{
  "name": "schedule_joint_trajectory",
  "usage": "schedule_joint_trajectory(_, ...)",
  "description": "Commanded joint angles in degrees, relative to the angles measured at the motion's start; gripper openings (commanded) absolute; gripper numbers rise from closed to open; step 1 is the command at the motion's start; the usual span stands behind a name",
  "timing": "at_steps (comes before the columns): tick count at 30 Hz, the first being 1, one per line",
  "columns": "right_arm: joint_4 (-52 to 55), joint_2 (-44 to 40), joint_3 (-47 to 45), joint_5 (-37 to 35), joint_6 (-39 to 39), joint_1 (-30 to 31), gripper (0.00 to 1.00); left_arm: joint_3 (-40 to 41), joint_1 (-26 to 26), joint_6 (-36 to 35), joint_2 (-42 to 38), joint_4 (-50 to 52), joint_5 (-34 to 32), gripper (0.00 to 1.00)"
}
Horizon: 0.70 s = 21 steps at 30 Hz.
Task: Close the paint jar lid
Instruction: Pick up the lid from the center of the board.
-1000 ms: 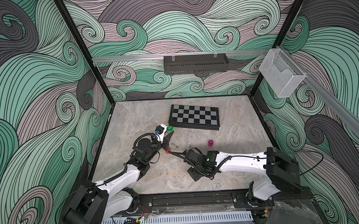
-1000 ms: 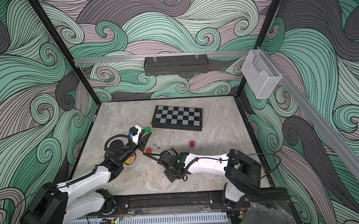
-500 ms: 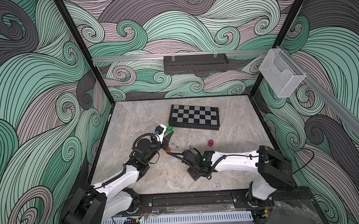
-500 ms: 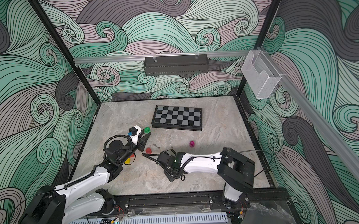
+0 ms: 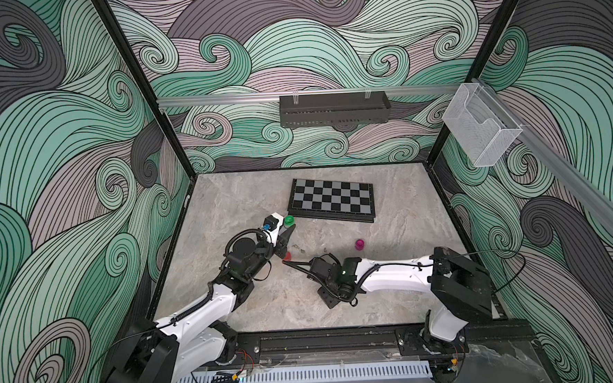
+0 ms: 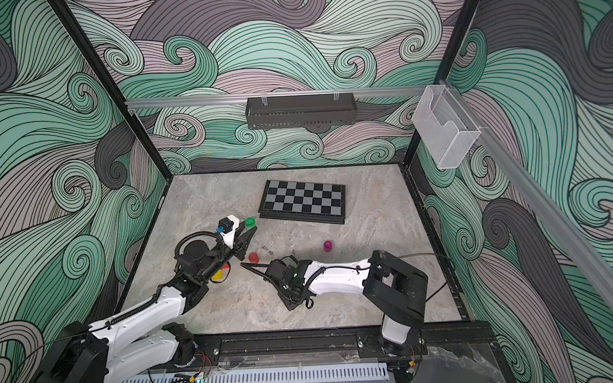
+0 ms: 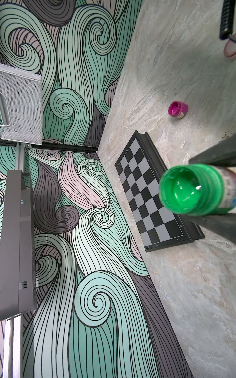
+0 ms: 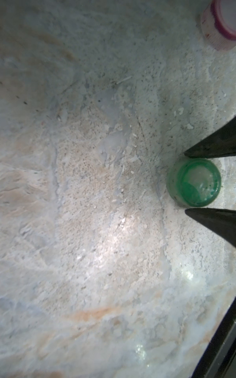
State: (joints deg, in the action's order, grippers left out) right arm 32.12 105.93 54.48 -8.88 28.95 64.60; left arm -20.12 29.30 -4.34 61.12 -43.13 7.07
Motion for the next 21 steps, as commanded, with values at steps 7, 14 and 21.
schedule_joint_trajectory(7,-0.7,1.9,2.4,-0.1,1.4,0.2,0.38,0.2,-0.4,-0.3,-1.1,0.0,0.6,0.12)
schedule_joint_trajectory(14,-0.3,2.3,2.8,0.1,1.3,0.1,0.32,0.3,-0.4,-0.4,-0.9,-0.1,0.9,0.12)
schedule_joint_trajectory(21,-0.1,-3.5,1.5,0.8,0.9,-1.4,0.29,0.2,-0.4,-0.6,-0.8,0.3,3.3,0.11)
